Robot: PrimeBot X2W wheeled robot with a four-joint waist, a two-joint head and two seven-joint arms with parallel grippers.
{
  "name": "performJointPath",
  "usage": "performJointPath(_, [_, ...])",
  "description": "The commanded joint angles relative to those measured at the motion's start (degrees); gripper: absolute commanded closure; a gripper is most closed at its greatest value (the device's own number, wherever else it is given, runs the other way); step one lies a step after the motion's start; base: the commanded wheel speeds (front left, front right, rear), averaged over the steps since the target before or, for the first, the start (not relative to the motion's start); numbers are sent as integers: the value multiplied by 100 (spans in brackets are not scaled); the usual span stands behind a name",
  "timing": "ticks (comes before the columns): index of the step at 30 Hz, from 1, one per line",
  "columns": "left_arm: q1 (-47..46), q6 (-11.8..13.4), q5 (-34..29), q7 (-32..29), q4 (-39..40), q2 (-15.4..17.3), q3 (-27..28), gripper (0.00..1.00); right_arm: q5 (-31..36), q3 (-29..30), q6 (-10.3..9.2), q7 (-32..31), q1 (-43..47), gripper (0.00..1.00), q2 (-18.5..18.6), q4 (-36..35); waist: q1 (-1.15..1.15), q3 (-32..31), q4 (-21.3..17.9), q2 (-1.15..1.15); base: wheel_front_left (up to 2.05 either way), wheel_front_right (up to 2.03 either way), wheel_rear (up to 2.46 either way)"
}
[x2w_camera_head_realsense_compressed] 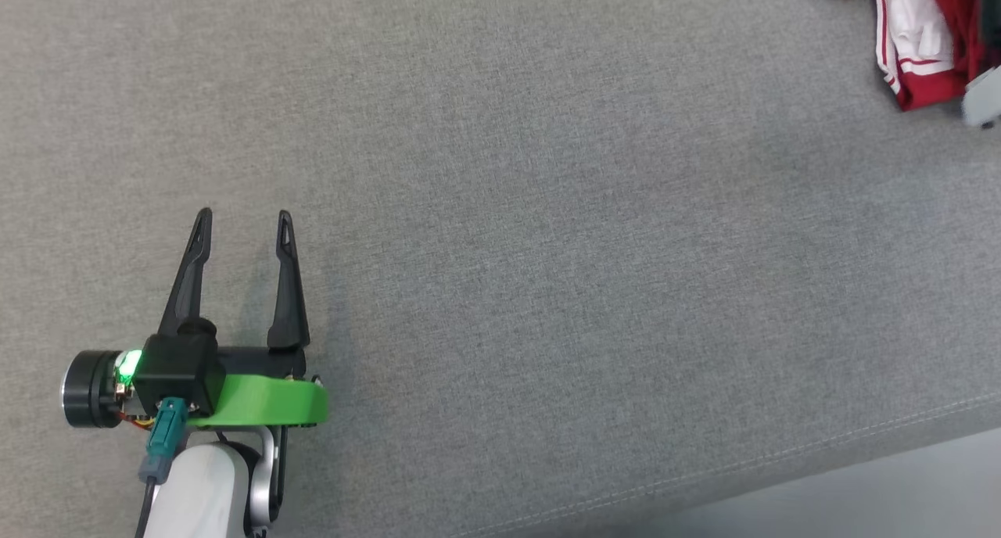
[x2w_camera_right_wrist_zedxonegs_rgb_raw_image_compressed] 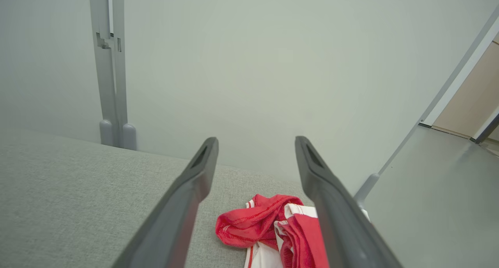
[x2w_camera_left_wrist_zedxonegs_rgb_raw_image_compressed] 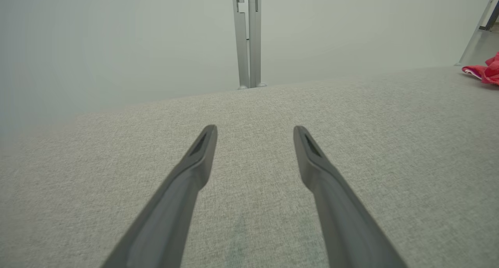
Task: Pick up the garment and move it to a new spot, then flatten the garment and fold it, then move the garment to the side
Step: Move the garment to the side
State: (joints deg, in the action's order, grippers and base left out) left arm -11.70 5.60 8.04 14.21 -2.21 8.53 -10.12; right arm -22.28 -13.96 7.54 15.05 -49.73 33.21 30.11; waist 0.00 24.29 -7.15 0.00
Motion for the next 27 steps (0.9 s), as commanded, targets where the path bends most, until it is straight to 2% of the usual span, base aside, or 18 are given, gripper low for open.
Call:
performJointPath(1, [130,27,96,39,-38,12,28,0,62,61,-13,12,243,0,-112,-154,0,-525,167,0,0,0,0])
performJointPath(12, [510,17,291,80,-267,-11,135,0,284,308,-13,12,1747,0,-890,-1076,0,-1270,356,0,0,0,0])
performJointPath(27, [889,-95,469,98,-549,-34,248,0,213,678,-12,13,3521,0,-1502,-1777,0,-1892,571,0,0,0,0])
